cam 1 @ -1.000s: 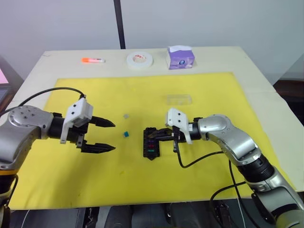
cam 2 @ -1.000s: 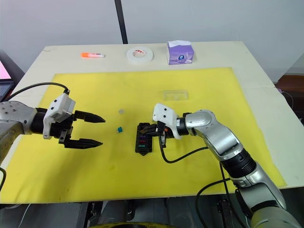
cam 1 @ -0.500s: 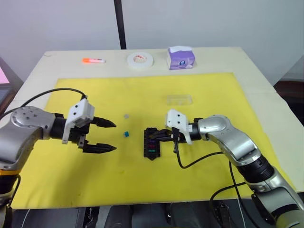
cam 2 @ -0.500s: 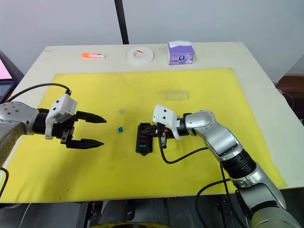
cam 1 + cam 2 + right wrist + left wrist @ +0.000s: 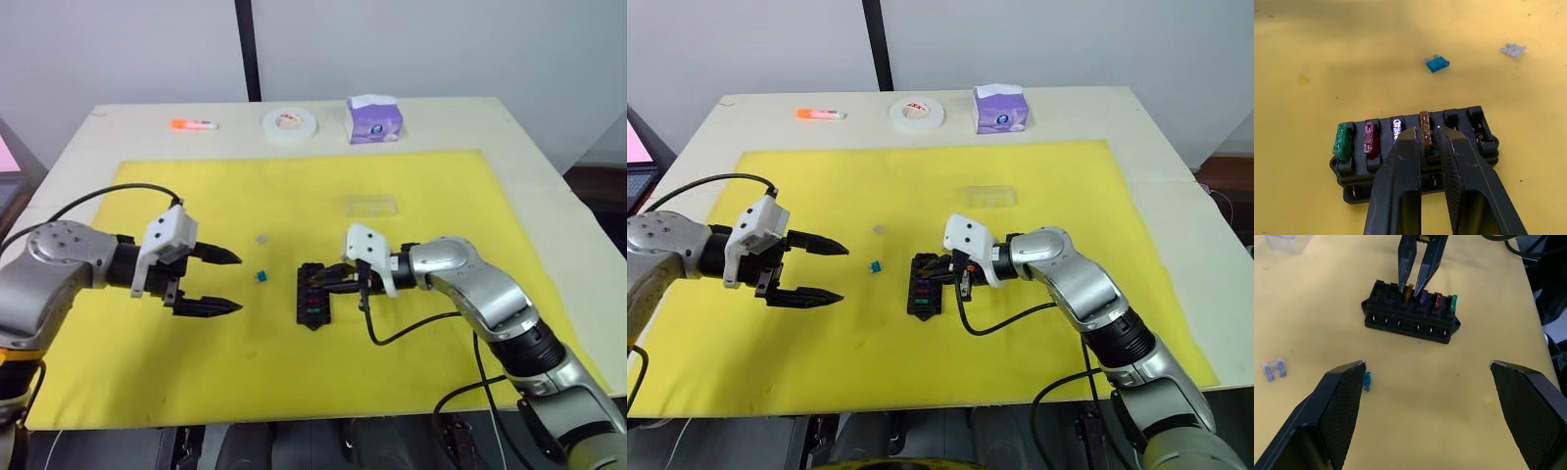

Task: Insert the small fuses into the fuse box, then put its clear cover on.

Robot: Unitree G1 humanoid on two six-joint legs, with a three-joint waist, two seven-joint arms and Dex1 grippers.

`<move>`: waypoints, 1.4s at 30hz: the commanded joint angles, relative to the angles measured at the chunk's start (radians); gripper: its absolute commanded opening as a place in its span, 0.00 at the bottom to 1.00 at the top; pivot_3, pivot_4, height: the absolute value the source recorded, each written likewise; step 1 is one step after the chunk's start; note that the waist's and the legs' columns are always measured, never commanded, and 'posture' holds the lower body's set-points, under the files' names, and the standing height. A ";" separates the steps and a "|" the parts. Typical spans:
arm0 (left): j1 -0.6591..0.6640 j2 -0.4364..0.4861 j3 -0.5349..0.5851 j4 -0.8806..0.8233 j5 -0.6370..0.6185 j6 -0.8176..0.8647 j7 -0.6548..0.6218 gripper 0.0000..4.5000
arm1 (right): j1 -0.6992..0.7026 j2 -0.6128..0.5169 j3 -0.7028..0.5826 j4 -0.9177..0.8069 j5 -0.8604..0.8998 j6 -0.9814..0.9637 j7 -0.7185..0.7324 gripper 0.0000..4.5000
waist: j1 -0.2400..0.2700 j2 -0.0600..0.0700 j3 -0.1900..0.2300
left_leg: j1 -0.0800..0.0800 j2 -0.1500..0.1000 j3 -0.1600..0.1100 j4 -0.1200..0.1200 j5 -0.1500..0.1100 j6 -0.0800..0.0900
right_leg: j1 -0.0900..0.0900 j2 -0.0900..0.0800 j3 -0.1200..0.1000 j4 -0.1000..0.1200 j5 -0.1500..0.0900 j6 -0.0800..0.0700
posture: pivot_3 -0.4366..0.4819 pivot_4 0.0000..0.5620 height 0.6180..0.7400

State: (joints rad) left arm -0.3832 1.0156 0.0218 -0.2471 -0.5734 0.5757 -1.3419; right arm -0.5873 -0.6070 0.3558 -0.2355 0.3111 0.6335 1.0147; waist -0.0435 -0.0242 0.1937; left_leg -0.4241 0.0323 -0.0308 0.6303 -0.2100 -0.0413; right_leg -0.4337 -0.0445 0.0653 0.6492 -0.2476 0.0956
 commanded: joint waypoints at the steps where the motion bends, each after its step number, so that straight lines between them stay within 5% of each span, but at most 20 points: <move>1: -0.015 0.001 0.009 0.005 0.008 -0.010 0.003 0.95 | -0.004 0.002 -0.043 -0.045 0.036 0.003 0.017 0.16 | 0.000 0.000 0.000 | 0.000 0.000 0.000 0.000 0.000 0.000 | 0.000 0.000 0.000 0.000 0.000 0.000 | 0.48 0.27 1.00; 10: -0.020 0.001 0.007 0.002 0.010 -0.009 -0.011 0.95 | -0.002 0.006 -0.084 -0.064 0.092 0.028 0.031 0.16 | 0.000 0.000 0.000 | 0.000 0.000 0.000 0.000 0.000 0.000 | 0.000 0.000 0.000 0.000 0.000 0.000 | 0.48 0.27 1.00; 14: -0.021 -0.001 0.003 -0.014 0.005 -0.003 -0.012 0.95 | 0.002 0.030 -0.084 -0.055 0.093 0.029 0.014 0.01 | -0.001 0.000 0.000 | 0.000 0.000 0.000 0.000 0.000 0.000 | 0.000 0.000 0.000 0.000 0.000 0.000 | 0.48 0.27 1.00; 42: -0.027 -0.001 -0.007 -0.020 0.011 0.010 -0.006 0.95 | 0.040 0.056 -0.015 0.032 0.006 0.008 -0.003 0.01 | 0.000 0.000 0.000 | 0.001 0.000 0.000 0.000 0.000 0.000 | 0.001 0.000 0.000 0.000 0.000 0.000 | 0.48 0.27 1.00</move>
State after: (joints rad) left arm -0.3974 1.0105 0.0135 -0.2468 -0.5611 0.5849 -1.3477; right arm -0.5576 -0.5502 0.3190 -0.2126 0.3330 0.6323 1.0124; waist -0.0438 -0.0243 0.1936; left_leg -0.4227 0.0323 -0.0313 0.6306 -0.2099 -0.0413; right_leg -0.4320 -0.0441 0.0653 0.6496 -0.2476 0.0958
